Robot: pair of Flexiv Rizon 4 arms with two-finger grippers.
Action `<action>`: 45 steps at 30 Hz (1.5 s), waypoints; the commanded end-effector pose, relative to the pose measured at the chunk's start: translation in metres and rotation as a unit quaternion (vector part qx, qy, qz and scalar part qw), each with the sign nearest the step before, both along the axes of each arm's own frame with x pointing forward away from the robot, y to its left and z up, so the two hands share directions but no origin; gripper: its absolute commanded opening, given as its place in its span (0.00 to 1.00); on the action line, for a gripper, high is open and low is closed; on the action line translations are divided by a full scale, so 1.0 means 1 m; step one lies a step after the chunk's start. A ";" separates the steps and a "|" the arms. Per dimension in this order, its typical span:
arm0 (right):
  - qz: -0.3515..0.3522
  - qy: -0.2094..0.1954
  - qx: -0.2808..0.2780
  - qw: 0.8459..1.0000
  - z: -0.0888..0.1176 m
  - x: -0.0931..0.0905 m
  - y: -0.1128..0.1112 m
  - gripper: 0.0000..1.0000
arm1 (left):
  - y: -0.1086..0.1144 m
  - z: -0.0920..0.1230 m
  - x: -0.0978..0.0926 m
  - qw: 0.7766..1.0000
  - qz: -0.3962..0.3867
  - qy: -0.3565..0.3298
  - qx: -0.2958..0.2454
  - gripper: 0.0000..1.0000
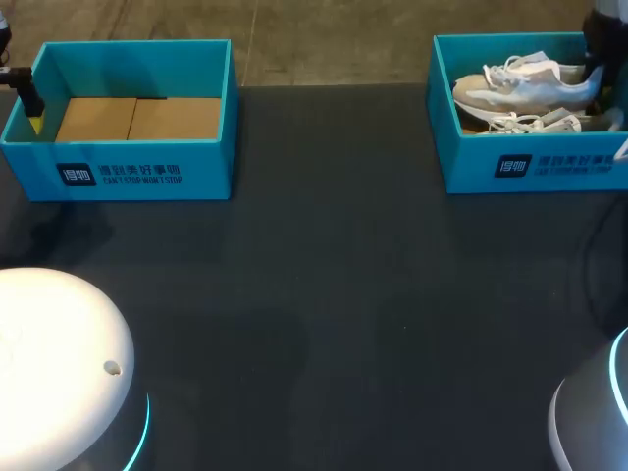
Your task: Take the shoe out of the shoebox, open the shoe tongue, remove and reinsert the insole, then place the shoe into the shoebox
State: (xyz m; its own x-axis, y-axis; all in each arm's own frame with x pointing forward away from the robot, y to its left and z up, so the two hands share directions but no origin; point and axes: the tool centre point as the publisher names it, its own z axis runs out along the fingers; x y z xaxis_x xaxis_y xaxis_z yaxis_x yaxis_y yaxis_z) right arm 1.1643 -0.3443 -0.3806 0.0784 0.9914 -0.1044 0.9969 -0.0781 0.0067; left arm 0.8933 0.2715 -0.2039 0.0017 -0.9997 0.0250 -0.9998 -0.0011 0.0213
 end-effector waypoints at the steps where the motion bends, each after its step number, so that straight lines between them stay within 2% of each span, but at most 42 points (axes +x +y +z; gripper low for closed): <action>1: 0.000 0.008 0.003 1.000 -0.006 0.008 -0.001 0.00 | 0.000 0.000 -0.001 1.000 0.000 -0.001 0.001 1.00; 19: -0.006 0.007 0.012 1.000 -0.019 0.009 0.005 0.00 | 0.000 0.000 -0.001 1.000 0.000 -0.001 0.001 1.00; 20: -0.006 0.007 0.012 1.000 -0.018 0.009 0.005 0.06 | 0.000 0.000 -0.001 1.000 0.000 -0.001 0.001 1.00; 22: -0.007 0.006 0.014 1.000 -0.017 0.008 0.005 0.42 | 0.000 0.000 -0.001 1.000 0.000 -0.001 0.001 1.00; 23: -0.008 0.006 0.015 1.000 -0.016 0.008 0.005 0.78 | 0.000 0.000 -0.001 1.000 0.000 -0.001 0.001 1.00; 24: -0.008 0.006 0.016 1.000 -0.015 0.008 0.005 1.00 | 0.000 0.000 -0.001 1.000 0.000 -0.001 0.001 1.00; 32: -0.004 -0.007 0.014 1.000 0.001 0.009 0.009 1.00 | 0.000 0.000 -0.001 1.000 0.000 -0.001 0.001 1.00; 45: 0.011 -0.037 0.011 0.999 0.051 0.003 0.017 1.00 | 0.000 0.000 -0.001 1.000 0.000 -0.001 0.001 1.00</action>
State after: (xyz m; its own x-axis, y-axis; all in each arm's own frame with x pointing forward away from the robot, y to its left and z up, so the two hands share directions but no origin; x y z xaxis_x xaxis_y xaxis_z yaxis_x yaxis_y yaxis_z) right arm 1.1832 -0.3285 -0.3454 0.0631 0.9953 -0.0734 0.9965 -0.0588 0.0591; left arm 0.8933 0.2715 -0.2040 0.0017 -0.9997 0.0250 -0.9998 -0.0012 0.0212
